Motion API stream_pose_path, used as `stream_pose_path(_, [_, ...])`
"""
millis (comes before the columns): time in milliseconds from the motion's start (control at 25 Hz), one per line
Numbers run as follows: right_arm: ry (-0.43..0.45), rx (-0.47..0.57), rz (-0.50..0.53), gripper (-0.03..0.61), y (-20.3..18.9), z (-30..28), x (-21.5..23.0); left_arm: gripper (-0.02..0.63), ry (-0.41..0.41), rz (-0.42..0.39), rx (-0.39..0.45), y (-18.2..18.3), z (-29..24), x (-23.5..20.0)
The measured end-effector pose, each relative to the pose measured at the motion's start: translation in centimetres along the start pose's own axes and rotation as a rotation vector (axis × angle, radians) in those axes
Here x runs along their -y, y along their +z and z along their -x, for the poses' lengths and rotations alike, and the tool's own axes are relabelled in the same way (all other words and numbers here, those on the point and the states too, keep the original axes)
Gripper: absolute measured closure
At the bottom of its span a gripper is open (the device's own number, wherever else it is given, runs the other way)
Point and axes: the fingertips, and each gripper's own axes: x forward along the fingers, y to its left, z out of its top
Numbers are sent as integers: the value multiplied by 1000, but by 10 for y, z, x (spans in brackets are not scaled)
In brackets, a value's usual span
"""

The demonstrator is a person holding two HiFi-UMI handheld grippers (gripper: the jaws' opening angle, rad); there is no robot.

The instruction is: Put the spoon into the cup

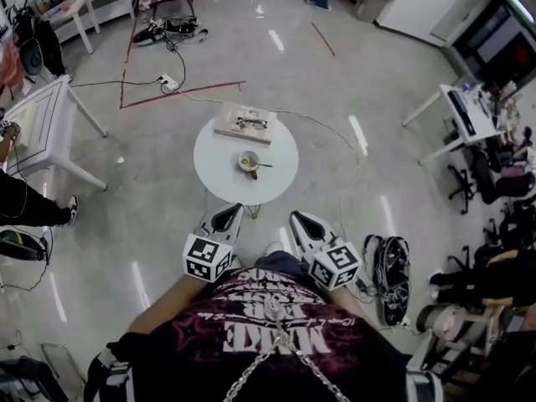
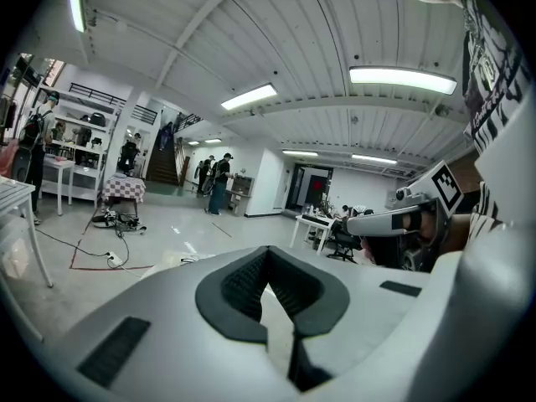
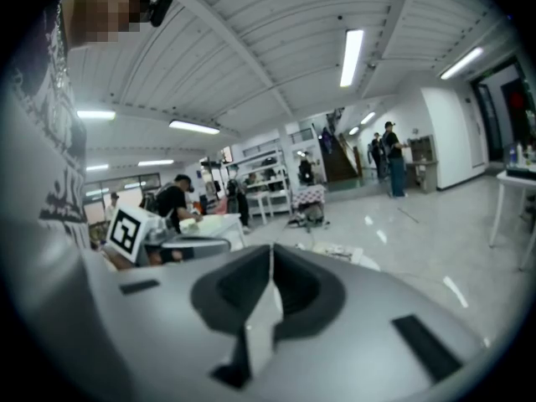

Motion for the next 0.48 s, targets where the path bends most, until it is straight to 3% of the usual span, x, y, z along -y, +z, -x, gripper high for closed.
stream_pose_path(480, [149,-40,15,543,-9,-35,-22,588,128,12,-28,-9,22,-24])
